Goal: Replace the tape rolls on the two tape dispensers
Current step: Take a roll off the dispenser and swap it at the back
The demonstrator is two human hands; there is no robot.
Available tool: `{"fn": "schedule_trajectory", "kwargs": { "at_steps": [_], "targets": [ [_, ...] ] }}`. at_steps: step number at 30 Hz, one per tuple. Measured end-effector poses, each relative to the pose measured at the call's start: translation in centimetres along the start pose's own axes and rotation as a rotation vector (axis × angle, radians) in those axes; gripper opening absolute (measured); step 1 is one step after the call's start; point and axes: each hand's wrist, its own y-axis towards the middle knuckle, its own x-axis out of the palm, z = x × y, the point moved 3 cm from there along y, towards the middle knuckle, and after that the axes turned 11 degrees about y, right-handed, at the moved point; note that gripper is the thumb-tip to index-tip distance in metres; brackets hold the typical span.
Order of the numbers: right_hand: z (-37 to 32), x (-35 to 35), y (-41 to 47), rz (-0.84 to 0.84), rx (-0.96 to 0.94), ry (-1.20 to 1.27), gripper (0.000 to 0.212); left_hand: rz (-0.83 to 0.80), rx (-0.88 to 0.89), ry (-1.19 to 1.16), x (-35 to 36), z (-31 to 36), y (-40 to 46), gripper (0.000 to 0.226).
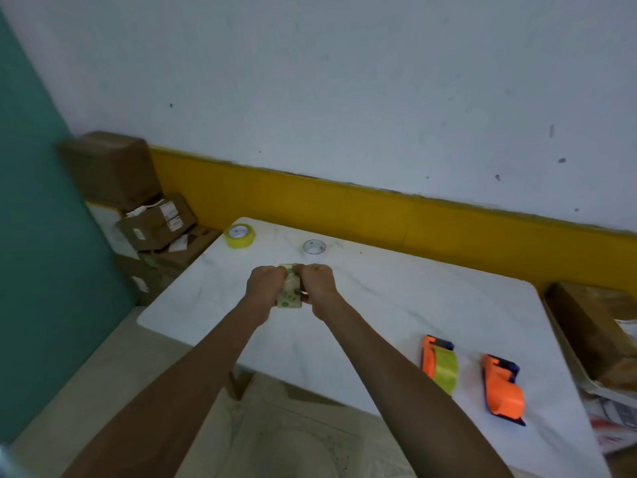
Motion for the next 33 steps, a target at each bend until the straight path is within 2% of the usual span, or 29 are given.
{"fn": "schedule_trajectory", "kwargs": {
  "at_steps": [8,14,17,22,27,33],
  "targets": [
    [0.9,8.7,0.3,-0.043,-0.017,-0.008,0.013,-0.012,-0.023,-0.045,-7.7,-1.8,3.7,0.016],
    [2.2,13.0,3.5,-0.051,0.019,0.02,0.013,-0.037,-0.06,-0.026,-10.4,-2.8,8.4,0.032],
    [2.9,14.6,6.0,-0.042,0.036,0.045,0.014,-0.05,-0.069,0.002,-10.8,-3.0,11.9,0.031],
    [3.0,16.5,12.4,0.009,0.043,0.092,0.014,-0.106,-0.081,0.001,-10.2,-1.6,19.0,0.012],
    [3.2,17.4,18.2,0.088,0.089,0.147,0.019,-0.209,-0.101,0.05,-8.9,-0.7,25.6,0.017],
    [3.3,18.3,22.9,0.157,0.129,0.172,0.019,-0.309,-0.116,0.063,-7.6,-0.3,31.3,0.014]
  ]
}}
